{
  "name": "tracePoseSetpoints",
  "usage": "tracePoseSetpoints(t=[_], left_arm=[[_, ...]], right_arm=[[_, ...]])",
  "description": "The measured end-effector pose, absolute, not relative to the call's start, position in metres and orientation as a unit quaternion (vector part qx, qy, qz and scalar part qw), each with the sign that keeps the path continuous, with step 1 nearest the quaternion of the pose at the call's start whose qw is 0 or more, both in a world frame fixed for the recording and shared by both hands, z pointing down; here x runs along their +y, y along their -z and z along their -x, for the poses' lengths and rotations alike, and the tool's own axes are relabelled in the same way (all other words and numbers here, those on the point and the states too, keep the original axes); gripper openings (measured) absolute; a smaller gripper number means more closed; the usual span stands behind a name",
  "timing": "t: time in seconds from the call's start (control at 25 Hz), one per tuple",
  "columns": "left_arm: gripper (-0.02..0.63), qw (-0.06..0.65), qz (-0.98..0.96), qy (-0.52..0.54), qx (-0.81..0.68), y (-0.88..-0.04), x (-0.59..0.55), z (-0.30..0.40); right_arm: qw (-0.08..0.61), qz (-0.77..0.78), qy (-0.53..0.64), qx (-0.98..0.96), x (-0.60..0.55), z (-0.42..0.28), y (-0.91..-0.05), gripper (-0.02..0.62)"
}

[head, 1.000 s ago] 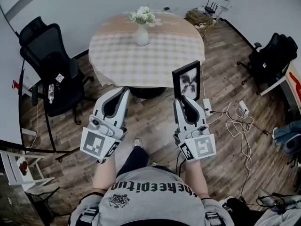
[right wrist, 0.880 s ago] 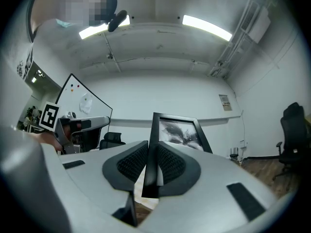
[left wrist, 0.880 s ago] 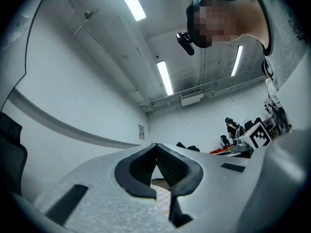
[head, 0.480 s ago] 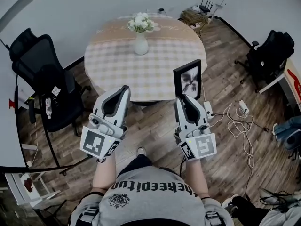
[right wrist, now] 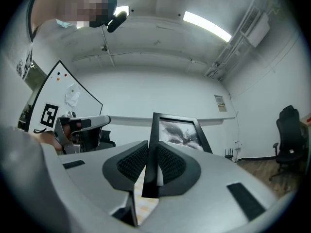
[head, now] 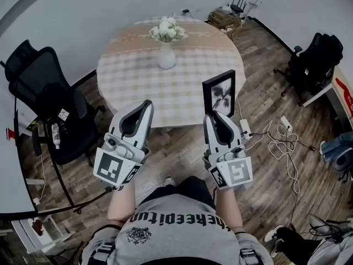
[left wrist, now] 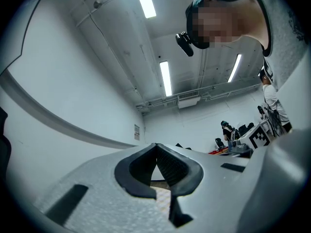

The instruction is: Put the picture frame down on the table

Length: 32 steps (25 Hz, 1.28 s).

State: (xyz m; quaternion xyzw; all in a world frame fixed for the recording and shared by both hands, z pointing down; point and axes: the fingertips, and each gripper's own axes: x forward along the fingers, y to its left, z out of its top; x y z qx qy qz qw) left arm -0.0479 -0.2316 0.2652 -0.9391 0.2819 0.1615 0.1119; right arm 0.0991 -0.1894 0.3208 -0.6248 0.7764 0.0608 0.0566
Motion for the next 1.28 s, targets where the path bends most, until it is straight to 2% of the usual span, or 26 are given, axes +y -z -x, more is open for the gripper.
tracePoseSetpoints(t=[0.52, 1.28], left_arm=[[0.015, 0.100, 0.943, -0.153, 0.278, -0.276, -0.282, 0.017], [0.015, 0.098, 0.924, -0.127, 0.348, -0.288, -0.375, -0.029]], right_arm=[[0.048, 0.633, -0.038, 0.771, -0.239, -0.133, -0.338, 0.066], [0.028, 0.568, -0.022, 0.822, -0.360, -0.174, -0.343, 0.066]])
